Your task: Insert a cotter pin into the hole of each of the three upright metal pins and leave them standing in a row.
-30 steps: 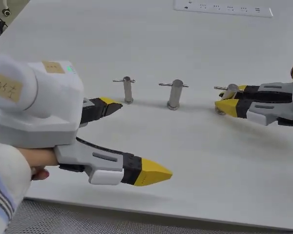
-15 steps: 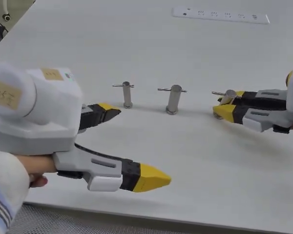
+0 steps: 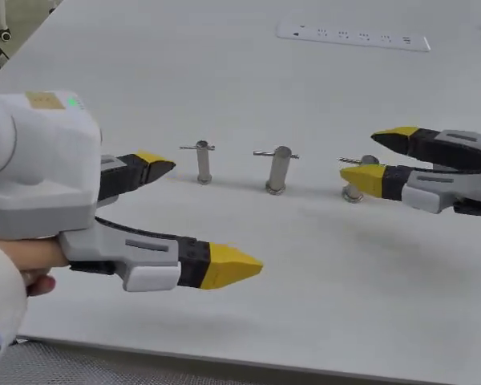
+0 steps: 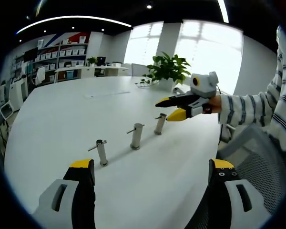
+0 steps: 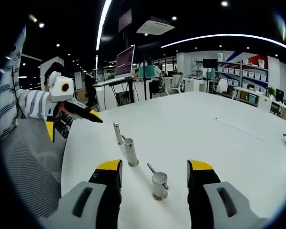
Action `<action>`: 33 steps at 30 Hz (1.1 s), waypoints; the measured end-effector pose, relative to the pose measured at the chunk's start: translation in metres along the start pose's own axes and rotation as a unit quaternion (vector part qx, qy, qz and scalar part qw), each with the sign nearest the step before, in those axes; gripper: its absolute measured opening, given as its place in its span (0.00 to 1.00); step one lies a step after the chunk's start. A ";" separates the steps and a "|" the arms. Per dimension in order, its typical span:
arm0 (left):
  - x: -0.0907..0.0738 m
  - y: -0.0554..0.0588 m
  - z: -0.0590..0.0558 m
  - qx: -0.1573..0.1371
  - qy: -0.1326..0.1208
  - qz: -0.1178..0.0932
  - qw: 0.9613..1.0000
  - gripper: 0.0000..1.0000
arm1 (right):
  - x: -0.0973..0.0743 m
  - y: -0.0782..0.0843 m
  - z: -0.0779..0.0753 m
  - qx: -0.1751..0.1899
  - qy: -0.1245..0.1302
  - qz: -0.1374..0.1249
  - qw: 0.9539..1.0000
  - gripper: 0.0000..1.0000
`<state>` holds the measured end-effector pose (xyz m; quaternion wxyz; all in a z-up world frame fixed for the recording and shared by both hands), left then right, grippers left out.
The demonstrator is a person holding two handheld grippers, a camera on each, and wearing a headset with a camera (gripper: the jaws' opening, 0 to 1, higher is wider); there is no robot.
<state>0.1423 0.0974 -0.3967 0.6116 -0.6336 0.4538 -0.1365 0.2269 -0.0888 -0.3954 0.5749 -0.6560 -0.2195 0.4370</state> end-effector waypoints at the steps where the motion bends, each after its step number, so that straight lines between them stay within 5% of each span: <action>1: -0.002 -0.002 0.002 -0.001 -0.003 -0.003 1.000 0.99 | -0.002 -0.004 0.002 -0.001 0.003 -0.006 1.000 0.55; 11: -0.015 -0.011 0.019 -0.012 -0.038 -0.015 0.999 0.99 | -0.024 -0.013 0.014 0.034 0.027 -0.011 0.999 0.75; 20: -0.019 -0.013 0.023 -0.023 -0.048 -0.023 0.998 0.99 | -0.037 -0.009 0.025 0.072 0.057 0.005 0.996 0.87; 33: -0.026 -0.009 0.025 -0.020 -0.060 -0.015 0.998 0.99 | -0.056 -0.001 0.023 0.146 0.113 -0.013 0.983 0.96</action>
Point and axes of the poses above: the centre of the closed fingertips' face, and the gripper's own axes: x roughly forward along the fingers, z roughly to its left, y roughly out of its underside, the point moved 3 cm from there along -x, roughly backward along the fingers, and after that the axes turned 4 degrees about -z, right-handed, at the moved point
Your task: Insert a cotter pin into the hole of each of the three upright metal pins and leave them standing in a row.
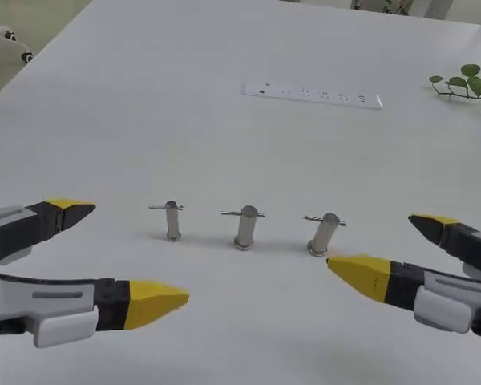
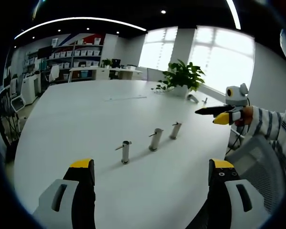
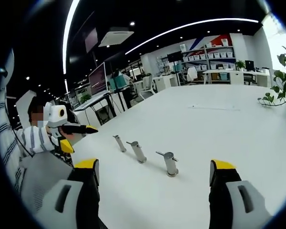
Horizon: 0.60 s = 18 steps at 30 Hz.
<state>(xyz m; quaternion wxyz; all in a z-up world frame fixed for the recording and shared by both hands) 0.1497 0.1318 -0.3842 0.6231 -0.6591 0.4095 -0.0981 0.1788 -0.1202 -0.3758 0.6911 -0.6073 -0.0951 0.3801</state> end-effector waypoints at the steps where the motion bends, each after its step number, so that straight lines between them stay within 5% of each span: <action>1: 0.000 -0.001 0.000 0.004 -0.002 -0.004 1.000 0.99 | -0.001 0.000 -0.001 0.005 0.005 -0.001 1.000 0.96; 8: -0.001 0.002 0.000 0.000 -0.005 -0.001 1.000 0.99 | -0.008 -0.006 -0.008 0.040 0.035 -0.033 0.998 0.98; 18: -0.001 0.005 0.001 0.007 -0.010 0.022 1.000 0.97 | -0.014 0.003 -0.017 0.003 0.051 0.008 0.999 0.96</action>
Point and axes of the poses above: the centre of the closed fingertips' face, and the gripper's own axes: x roughly forward along the fingers, z roughly to its left, y roughly out of its underside, the point moved 3 cm from there along -x, roughly backward along the fingers, and after that the axes turned 4 degrees about -z, right-handed, at the moved point
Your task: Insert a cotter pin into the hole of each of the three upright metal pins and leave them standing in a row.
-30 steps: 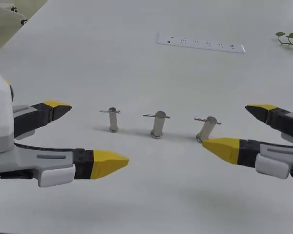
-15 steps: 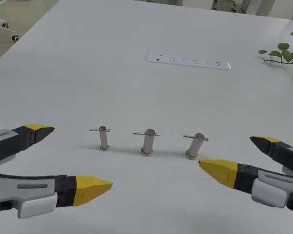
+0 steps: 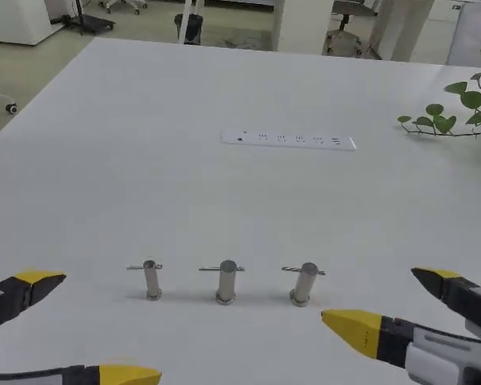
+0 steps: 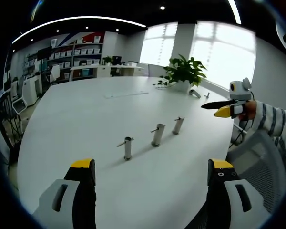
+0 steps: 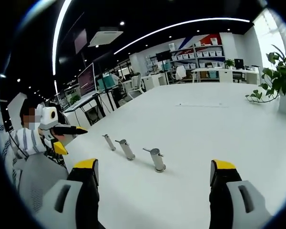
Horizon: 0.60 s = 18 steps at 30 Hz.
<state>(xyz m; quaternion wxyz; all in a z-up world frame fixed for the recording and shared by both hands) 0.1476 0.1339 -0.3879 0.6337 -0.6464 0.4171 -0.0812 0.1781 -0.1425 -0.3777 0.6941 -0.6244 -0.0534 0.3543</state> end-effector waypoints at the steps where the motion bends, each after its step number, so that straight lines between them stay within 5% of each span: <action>1: 0.000 -0.001 0.000 -0.002 -0.001 -0.001 1.000 0.97 | -0.001 -0.001 -0.001 -0.001 0.002 -0.002 1.000 0.96; 18: -0.003 0.000 0.001 -0.024 -0.009 -0.006 1.000 0.99 | -0.005 0.005 0.005 0.012 -0.003 0.023 1.000 0.98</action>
Point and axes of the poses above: the centre of the closed fingertips' face, and the gripper's own axes: x roughly forward along the fingers, z roughly to its left, y roughly out of its underside, the point moved 3 cm from there along -x, roughly backward along the fingers, and after that the axes turned 4 degrees about -z, right-handed, at the moved point
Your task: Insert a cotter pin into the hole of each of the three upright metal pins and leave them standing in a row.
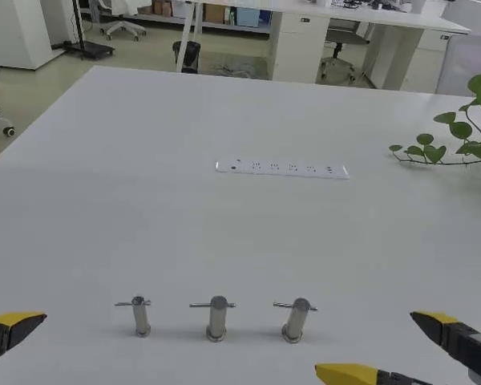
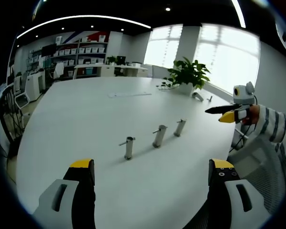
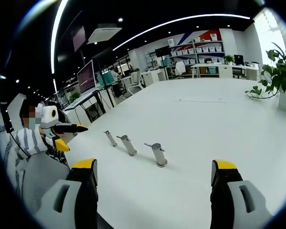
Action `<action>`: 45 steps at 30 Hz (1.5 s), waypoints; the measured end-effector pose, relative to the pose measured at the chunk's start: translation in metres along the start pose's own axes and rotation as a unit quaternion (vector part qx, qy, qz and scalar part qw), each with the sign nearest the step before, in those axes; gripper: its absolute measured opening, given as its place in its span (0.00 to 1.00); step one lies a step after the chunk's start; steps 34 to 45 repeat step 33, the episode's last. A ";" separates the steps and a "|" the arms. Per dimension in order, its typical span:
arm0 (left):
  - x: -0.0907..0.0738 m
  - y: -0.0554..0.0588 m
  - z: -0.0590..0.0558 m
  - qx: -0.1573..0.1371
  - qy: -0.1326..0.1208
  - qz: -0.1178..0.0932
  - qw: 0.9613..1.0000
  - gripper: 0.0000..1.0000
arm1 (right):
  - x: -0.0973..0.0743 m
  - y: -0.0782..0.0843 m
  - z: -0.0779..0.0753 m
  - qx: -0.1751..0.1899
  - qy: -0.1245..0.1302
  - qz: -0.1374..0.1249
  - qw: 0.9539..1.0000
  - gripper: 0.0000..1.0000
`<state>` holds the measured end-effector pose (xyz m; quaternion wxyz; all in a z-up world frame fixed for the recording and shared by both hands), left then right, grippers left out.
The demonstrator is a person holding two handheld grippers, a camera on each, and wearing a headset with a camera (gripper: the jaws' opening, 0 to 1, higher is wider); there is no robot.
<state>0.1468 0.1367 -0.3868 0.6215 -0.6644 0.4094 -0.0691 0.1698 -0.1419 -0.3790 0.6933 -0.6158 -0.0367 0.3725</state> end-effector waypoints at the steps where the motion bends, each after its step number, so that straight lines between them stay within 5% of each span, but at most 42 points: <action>1: 0.000 0.002 0.000 -0.003 -0.001 0.002 1.000 0.99 | 0.001 0.002 0.002 0.003 -0.002 0.003 1.000 0.98; 16: -0.010 0.009 0.007 -0.024 -0.020 0.008 0.999 0.99 | 0.004 0.016 0.013 0.003 -0.016 0.037 0.999 0.98; 33: -0.004 0.022 0.009 -0.025 -0.032 0.036 0.999 0.97 | 0.000 0.025 0.009 0.014 -0.007 0.050 0.999 0.98; 45: -0.004 0.022 0.009 -0.025 -0.032 0.036 0.999 0.97 | 0.000 0.025 0.009 0.014 -0.007 0.050 0.999 0.98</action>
Point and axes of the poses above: the centre of the closed fingertips' face, and the gripper's own axes: x roughly forward along the fingers, z roughly to its left, y roughly out of its underside, the point moved 3 cm from there along -x, roughly backward along the fingers, and after that the axes turned 4 degrees about -z, right-handed, at the moved point
